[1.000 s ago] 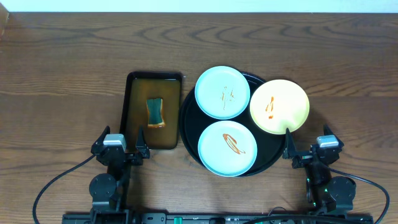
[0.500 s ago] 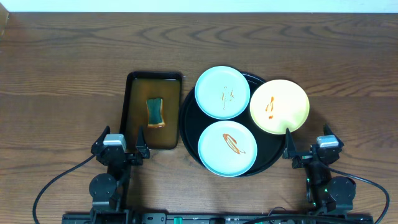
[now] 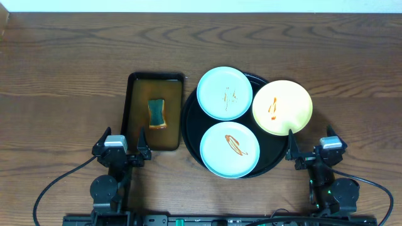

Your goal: Clean dirty plates on tray and stack at the side

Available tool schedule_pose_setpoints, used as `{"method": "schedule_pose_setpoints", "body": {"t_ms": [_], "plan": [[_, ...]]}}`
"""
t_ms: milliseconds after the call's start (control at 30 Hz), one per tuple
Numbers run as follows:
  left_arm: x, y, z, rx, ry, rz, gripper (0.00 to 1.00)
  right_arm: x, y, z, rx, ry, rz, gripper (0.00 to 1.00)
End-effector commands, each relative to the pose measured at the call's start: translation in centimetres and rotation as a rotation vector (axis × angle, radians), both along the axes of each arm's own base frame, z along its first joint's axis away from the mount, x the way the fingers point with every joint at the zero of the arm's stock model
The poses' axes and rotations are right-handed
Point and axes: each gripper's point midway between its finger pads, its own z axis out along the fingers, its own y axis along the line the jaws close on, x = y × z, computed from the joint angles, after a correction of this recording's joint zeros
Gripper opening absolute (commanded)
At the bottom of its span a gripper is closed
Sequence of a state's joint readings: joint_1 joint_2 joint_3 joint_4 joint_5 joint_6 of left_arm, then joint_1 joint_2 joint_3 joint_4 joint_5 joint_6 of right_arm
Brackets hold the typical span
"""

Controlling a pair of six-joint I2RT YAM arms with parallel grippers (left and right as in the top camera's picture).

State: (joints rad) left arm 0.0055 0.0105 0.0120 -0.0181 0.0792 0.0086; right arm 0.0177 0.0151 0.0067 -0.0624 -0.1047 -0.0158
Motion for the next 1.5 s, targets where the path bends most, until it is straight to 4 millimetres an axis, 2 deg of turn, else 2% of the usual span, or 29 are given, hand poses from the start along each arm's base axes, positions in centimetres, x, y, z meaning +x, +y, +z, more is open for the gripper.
{"method": "schedule_pose_setpoints", "body": {"t_ms": [0, 167, 400, 567, 667, 867, 1133, 1333, 1467], "plan": [[-0.1, -0.2, -1.3, 0.015, 0.046, -0.016, 0.92, 0.0, 0.3, 0.0, -0.008, -0.003, 0.013, 0.99], [-0.1, -0.2, -1.3, 0.012, 0.046, -0.017, 0.92, -0.1, 0.4, 0.0, 0.018, 0.0, 0.019, 0.99], [-0.2, -0.2, -1.3, -0.121, 0.058, 0.002, 0.92, -0.1, 0.4, 0.0, 0.177, 0.024, 0.009, 0.99], [-0.4, -0.2, -1.7, -0.166, 0.141, 0.015, 0.92, -0.3, 0.5, 0.1, 0.2, 0.081, 0.005, 0.99], [-0.6, -0.2, -1.4, -0.167, 0.215, 0.021, 0.92, -0.8, 0.7, 0.0, 0.199, 0.168, 0.011, 0.99], [0.1, -0.2, 0.7, -0.167, 0.325, 0.03, 0.92, -0.8, 1.9, 0.9, 0.211, 0.315, 0.066, 0.99], [1.3, -0.3, 2.3, -0.167, 0.556, 0.045, 0.92, 0.1, 3.6, 0.7, 0.18, 0.594, 0.155, 0.99], [1.5, -1.8, 3.5, -0.209, 0.759, -0.022, 0.92, 0.9, 3.8, 0.2, 0.118, 0.843, 0.163, 0.99], [1.9, -2.7, 3.4, -0.236, 0.821, -0.064, 0.92, 1.8, 4.5, 0.1, 0.12, 0.92, 0.199, 0.99]]}}
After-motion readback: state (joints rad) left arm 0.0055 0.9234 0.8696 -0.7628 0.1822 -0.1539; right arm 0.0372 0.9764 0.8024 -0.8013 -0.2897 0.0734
